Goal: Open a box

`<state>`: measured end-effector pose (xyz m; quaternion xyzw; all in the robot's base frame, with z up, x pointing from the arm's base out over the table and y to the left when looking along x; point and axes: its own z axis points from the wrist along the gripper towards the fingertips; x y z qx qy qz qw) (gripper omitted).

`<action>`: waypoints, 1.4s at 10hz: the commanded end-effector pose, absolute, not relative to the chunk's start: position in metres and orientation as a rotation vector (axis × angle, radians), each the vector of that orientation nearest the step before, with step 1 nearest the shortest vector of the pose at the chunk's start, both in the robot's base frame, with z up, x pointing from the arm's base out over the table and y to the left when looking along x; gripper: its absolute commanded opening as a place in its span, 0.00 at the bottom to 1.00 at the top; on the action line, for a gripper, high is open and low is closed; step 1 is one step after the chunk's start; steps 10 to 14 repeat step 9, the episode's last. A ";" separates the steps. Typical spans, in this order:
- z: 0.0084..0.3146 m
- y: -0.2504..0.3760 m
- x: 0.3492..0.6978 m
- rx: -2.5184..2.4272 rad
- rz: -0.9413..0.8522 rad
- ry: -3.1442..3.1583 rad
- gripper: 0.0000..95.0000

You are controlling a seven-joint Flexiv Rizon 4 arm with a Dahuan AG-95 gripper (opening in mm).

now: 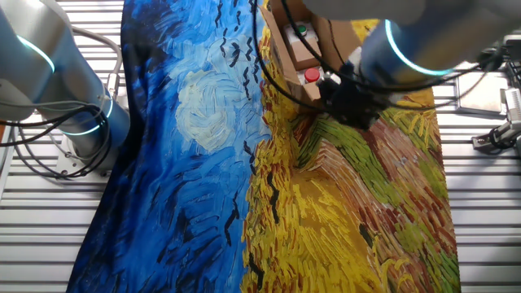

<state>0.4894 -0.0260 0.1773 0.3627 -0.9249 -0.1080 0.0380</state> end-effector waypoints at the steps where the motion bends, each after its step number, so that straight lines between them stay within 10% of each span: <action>1: 0.165 -0.048 0.484 0.969 -0.295 -2.909 0.00; 14: 0.140 -0.100 0.462 1.075 -0.320 -2.881 0.00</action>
